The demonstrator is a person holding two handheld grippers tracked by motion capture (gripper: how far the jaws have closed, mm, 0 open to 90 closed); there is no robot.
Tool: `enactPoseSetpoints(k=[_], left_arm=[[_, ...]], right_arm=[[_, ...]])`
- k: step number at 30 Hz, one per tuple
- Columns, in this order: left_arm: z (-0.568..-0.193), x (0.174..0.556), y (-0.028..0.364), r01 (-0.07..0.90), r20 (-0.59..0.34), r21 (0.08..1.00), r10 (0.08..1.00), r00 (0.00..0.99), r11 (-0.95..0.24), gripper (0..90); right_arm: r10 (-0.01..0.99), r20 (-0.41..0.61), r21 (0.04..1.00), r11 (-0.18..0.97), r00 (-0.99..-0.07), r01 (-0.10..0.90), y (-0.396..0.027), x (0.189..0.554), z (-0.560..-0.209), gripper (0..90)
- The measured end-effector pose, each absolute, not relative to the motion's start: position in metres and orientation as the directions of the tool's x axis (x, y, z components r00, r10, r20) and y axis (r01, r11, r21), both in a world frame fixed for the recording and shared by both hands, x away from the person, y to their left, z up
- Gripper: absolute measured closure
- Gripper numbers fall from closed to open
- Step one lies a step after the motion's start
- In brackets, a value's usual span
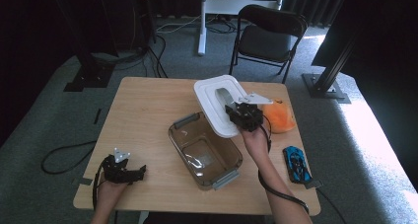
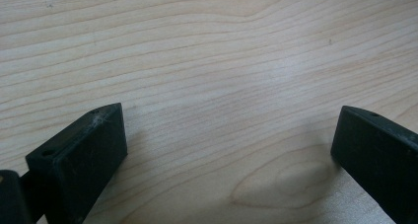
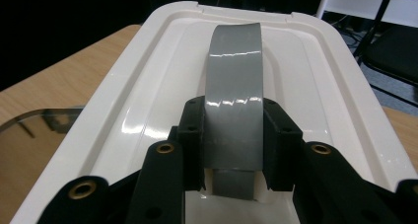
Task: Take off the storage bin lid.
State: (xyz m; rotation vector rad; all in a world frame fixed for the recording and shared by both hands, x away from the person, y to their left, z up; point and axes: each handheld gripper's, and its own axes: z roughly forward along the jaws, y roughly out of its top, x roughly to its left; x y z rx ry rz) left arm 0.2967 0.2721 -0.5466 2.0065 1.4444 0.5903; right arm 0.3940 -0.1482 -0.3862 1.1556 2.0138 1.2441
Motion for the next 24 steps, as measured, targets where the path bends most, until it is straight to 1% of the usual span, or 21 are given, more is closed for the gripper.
enactPoseSetpoints(k=[17,24], left_arm=[[-0.547,0.297,0.272,0.689,0.013,0.685,0.950,0.313,-0.236,0.9],[-0.547,0.297,0.272,0.689,0.014,0.685,0.950,0.313,-0.237,0.9]], right_arm=[[0.893,0.023,0.862,0.210,-0.449,0.461,-0.158,0.438,-0.405,66.7],[0.905,0.043,0.843,0.195,-0.424,0.501,-0.162,0.457,-0.420,66.7]])
